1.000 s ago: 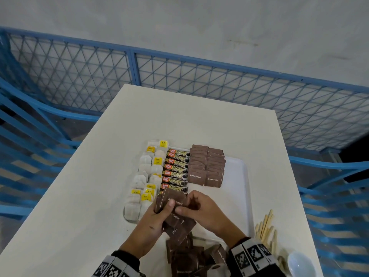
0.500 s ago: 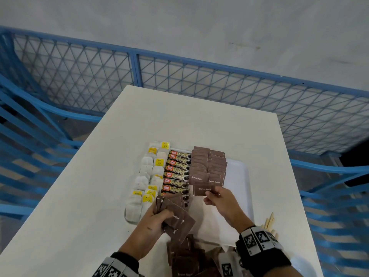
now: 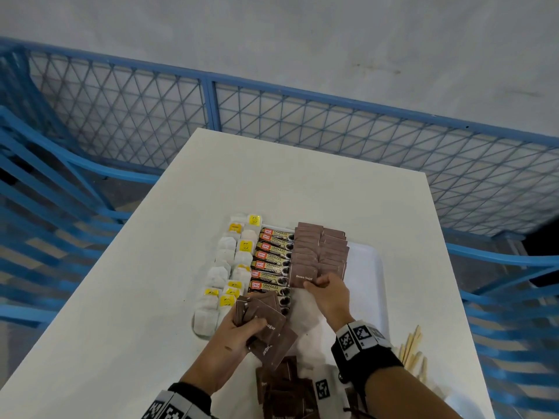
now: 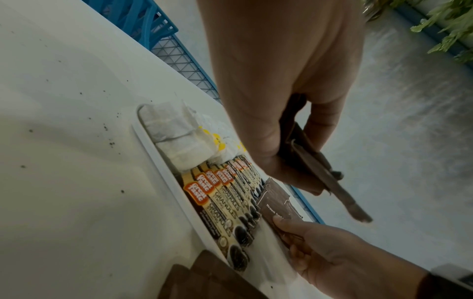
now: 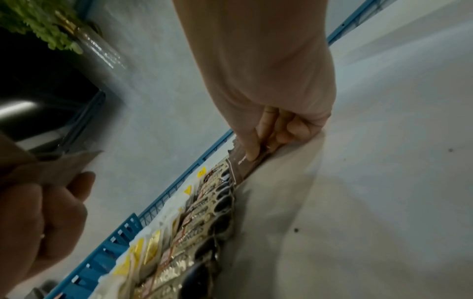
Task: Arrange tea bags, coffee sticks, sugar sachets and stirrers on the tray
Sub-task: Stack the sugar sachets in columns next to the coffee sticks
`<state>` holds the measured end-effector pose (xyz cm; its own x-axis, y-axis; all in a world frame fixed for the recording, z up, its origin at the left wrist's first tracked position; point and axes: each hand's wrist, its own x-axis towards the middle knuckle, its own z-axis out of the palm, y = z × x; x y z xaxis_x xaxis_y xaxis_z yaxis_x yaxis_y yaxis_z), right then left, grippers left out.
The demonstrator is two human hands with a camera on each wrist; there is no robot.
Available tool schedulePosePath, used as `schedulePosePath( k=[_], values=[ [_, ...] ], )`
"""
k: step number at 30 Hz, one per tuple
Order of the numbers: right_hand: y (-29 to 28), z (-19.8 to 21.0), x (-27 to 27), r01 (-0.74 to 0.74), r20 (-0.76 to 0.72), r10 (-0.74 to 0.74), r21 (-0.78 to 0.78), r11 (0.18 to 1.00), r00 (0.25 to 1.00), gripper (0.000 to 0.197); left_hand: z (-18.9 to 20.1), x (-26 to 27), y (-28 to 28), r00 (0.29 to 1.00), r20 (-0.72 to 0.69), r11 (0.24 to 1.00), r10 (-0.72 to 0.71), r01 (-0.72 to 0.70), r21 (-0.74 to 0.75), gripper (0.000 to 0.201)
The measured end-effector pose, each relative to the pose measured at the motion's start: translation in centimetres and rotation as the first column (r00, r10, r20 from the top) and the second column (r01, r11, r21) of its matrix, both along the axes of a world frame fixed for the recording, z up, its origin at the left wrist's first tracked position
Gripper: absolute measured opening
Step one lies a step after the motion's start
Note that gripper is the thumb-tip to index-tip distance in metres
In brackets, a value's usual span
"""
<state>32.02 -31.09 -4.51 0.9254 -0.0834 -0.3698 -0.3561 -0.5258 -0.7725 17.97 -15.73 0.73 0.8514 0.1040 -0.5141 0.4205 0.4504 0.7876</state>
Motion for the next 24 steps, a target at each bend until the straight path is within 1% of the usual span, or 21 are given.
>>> schedulePosePath(
  k=[4,8,10,11,12,15,16,18,19,21,23,24],
  values=[
    [0.0,-0.1,-0.2,-0.025,0.027,0.026,-0.051,0.998,0.999,0.025,-0.3,0.1,-0.1,1.0,-0.005,1.0,0.012,-0.012,0.003,0.031],
    [-0.1,1.0,-0.7,-0.042,0.099,0.045,-0.025,0.999,0.994,0.029,-0.5,0.4,-0.2,1.0,0.01,1.0,0.026,-0.026,-0.003,0.033],
    [-0.1,2.6,-1.5,-0.129,0.109,0.129,-0.006,0.992,0.986,0.025,-0.6,0.6,-0.2,0.999,0.02,0.999,0.039,-0.038,-0.005,0.037],
    [0.0,3.5,-2.1,-0.193,0.091,0.192,-0.002,0.981,0.977,0.026,-0.8,0.7,-0.2,0.998,0.021,0.999,0.05,-0.05,-0.005,0.042],
    [0.0,4.3,-2.7,-0.257,0.069,0.255,0.019,0.966,0.964,0.03,-0.9,0.7,-0.2,0.998,0.022,0.998,0.064,-0.064,-0.004,0.047],
    [-0.1,6.2,-5.0,-0.402,0.023,0.405,0.176,0.898,0.914,0.049,-1.0,0.8,-0.2,0.995,0.03,0.995,0.098,-0.099,0.006,0.062],
    [-0.2,6.5,-5.7,-0.436,0.021,0.442,0.21,0.875,0.897,0.049,-1.0,0.8,-0.2,0.994,0.035,0.995,0.102,-0.103,0.012,0.069],
    [-0.3,6.6,-6.7,-0.474,0.017,0.488,0.274,0.837,0.872,0.032,-0.9,0.8,-0.3,0.994,0.052,0.995,0.095,-0.097,0.032,0.075],
    [-0.3,6.5,-6.9,-0.486,0.012,0.506,0.298,0.821,0.862,0.026,-0.8,0.8,-0.4,0.995,0.061,0.996,0.084,-0.086,0.035,0.073],
    [-0.4,6.2,-7.1,-0.498,0.012,0.52,0.312,0.81,0.854,0.022,-0.9,0.7,-0.6,0.996,0.069,0.998,0.058,-0.058,0.0,0.056],
    [-0.6,5.9,-7.1,-0.473,0.009,0.499,0.335,0.815,0.867,0.018,-1.0,0.6,-0.7,0.997,0.071,0.999,0.019,-0.017,-0.032,0.037],
    [-0.7,5.8,-7.0,-0.451,0.002,0.482,0.355,0.819,0.876,0.015,-1.0,0.5,-0.7,0.998,0.068,1.0,0.004,-0.002,-0.025,0.033]
  ],
)
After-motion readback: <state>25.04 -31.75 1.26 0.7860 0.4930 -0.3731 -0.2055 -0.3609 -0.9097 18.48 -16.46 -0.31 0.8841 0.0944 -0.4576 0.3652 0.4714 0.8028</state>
